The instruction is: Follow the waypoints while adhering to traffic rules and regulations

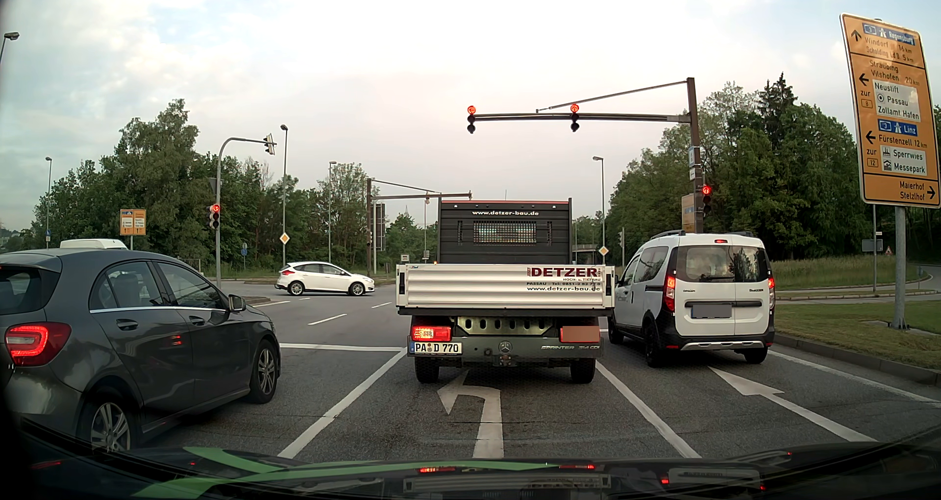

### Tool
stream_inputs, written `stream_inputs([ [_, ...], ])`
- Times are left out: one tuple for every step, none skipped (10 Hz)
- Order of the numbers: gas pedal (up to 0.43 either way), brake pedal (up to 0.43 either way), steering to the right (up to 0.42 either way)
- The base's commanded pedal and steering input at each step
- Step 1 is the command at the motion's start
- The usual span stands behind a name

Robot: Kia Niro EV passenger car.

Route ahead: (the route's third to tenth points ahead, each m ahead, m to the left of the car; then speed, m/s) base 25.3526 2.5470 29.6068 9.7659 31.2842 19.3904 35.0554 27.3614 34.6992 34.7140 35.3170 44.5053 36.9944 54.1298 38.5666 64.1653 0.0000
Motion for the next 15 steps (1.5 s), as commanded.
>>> stream_inputs([
  [0.000,0.348,-0.005],
  [0.000,0.348,-0.005],
  [0.000,0.348,-0.005],
  [0.000,0.348,-0.005],
  [0.000,0.348,-0.005],
  [0.000,0.348,-0.005],
  [0.000,0.348,-0.005],
  [0.000,0.348,-0.005],
  [0.000,0.348,-0.005],
  [0.000,0.348,-0.005],
  [0.000,0.348,-0.005],
  [0.000,0.348,-0.005],
  [0.000,0.348,-0.005],
  [0.000,0.348,-0.005],
  [0.000,0.348,-0.005],
])
